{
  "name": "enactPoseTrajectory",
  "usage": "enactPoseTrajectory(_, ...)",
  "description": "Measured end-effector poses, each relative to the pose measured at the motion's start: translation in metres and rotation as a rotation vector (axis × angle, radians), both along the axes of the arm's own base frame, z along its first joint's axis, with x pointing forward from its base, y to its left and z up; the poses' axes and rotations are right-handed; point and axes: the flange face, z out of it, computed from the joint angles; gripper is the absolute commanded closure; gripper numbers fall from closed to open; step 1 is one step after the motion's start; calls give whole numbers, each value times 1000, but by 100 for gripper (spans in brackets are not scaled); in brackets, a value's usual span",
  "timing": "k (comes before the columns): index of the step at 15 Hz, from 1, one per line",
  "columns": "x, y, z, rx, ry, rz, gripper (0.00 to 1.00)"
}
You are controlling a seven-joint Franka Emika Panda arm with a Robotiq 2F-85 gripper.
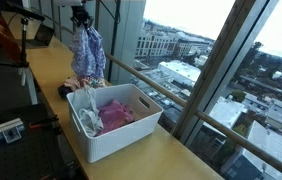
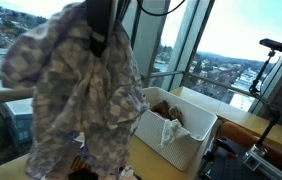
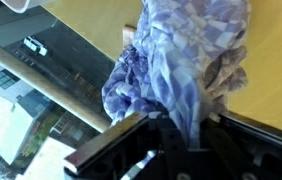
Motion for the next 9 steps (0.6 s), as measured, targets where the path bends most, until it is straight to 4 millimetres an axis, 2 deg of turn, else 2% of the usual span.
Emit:
enactPoseTrajectory(1, 2, -8, -10, -15, 14, -11, 97)
enactPoseTrajectory(2, 3, -14, -21, -29, 29, -18, 64)
enactPoseTrajectory(4, 2, -22, -39, -53, 56, -26, 56)
enactPoseTrajectory(6, -3, -27, -52, -74, 78, -27, 41)
enactPoseTrajectory(9, -8, -44, -56, -94, 89, -44, 19)
